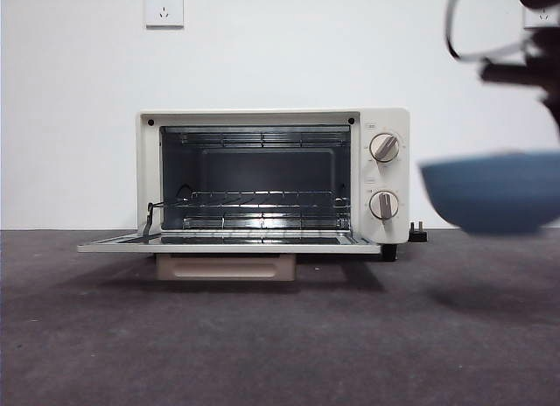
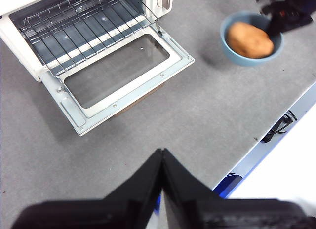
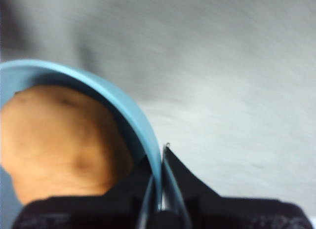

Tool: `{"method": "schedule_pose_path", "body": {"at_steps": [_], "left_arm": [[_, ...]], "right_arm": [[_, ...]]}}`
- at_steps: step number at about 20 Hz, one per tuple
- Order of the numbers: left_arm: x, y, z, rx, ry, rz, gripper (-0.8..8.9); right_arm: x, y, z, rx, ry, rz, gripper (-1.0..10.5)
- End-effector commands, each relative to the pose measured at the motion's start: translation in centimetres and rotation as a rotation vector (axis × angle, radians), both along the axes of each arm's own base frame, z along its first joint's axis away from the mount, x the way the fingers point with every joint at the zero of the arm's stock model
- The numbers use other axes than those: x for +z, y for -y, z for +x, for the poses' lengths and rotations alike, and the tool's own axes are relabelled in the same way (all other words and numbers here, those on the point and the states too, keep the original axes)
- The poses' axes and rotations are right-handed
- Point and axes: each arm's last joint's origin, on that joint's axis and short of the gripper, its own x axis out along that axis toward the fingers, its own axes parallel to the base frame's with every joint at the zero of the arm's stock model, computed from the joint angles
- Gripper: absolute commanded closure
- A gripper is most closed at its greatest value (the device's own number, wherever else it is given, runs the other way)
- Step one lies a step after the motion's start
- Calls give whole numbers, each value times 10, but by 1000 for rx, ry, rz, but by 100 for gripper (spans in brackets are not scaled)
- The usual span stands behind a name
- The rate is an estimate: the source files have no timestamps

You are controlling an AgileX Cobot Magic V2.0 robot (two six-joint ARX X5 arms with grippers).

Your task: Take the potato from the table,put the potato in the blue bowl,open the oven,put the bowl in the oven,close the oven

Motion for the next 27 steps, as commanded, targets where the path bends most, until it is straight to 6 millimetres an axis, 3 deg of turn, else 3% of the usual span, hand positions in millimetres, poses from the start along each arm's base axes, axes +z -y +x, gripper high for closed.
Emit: {"method": "schedule_pose_path", "body": {"at_steps": [1, 5, 13, 18, 22, 27], "left_arm": [[-1, 1, 0, -7, 0, 2, 819], [1, -3, -6, -11, 21, -3, 819], [6, -19, -28, 35, 114, -1, 819], [0, -23, -34, 47, 123, 11, 819], [-18, -21, -30, 62, 79, 56, 819], [-20, -22, -31, 63, 76, 55, 819]], "right_arm": [[13, -19, 2, -21, 40, 42, 957], [30, -48, 20, 13, 68, 98, 957], [43, -109, 94, 65, 39, 113, 957], [37, -135, 134, -13, 32, 186, 957], [23, -145, 152, -86, 10, 201, 958], [8, -151, 166, -168, 26, 202, 958]]}}
